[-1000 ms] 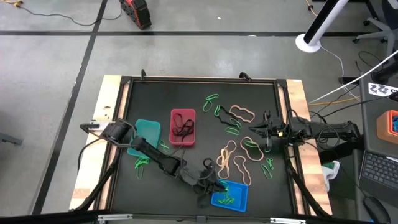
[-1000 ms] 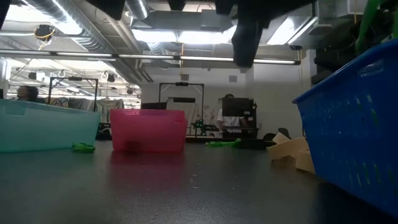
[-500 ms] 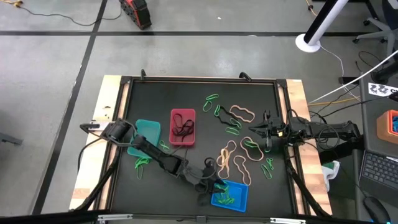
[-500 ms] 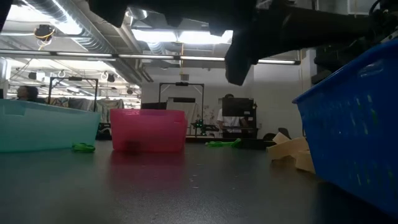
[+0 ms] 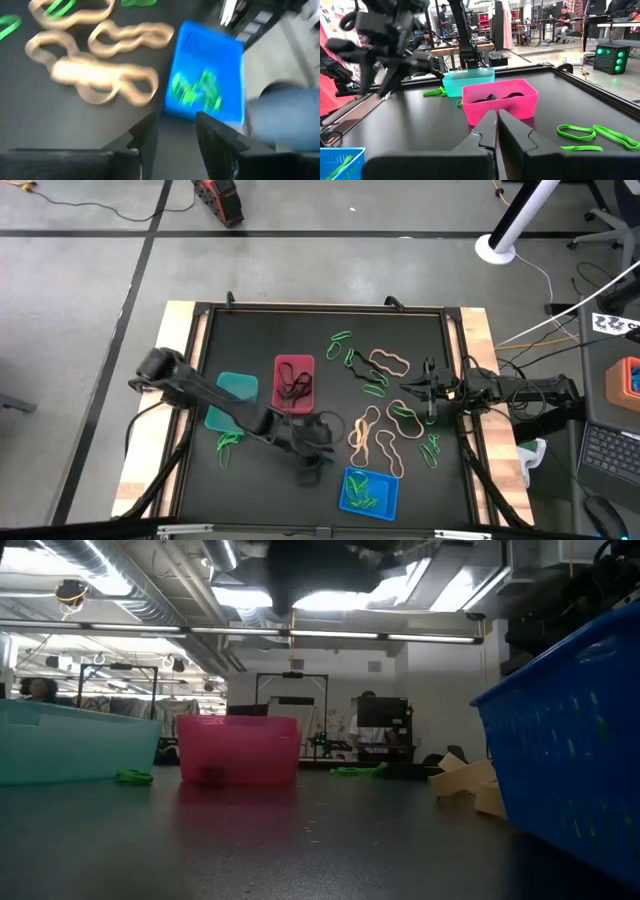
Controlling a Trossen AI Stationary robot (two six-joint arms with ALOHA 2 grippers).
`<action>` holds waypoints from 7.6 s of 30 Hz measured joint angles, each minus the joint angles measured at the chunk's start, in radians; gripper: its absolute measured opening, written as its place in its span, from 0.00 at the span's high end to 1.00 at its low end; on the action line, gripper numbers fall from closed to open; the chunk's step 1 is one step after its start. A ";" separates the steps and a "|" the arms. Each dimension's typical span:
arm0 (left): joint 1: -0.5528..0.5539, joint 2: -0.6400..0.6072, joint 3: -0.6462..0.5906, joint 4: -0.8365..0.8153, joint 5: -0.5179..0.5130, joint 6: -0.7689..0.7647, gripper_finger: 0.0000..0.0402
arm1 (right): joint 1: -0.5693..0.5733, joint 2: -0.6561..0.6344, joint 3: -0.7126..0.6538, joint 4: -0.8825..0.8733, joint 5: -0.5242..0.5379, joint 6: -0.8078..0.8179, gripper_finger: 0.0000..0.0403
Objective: Sort rubber bands into baskets
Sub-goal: Put the green rubber band into the blue bin, then put the light yellow rubber band into the light blue bin
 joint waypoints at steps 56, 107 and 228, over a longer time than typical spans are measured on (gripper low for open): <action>0.082 -0.181 -0.447 -0.412 -0.096 -0.031 0.68 | 0.000 0.000 0.000 -0.003 -0.001 0.000 0.95; 0.077 -0.113 -0.347 -0.140 0.040 -0.074 1.00 | 0.000 0.000 0.000 -0.003 -0.001 0.000 0.95; 0.147 -0.038 0.149 -0.170 -0.118 0.205 0.59 | 0.001 0.619 0.522 -0.337 -0.271 -0.143 0.53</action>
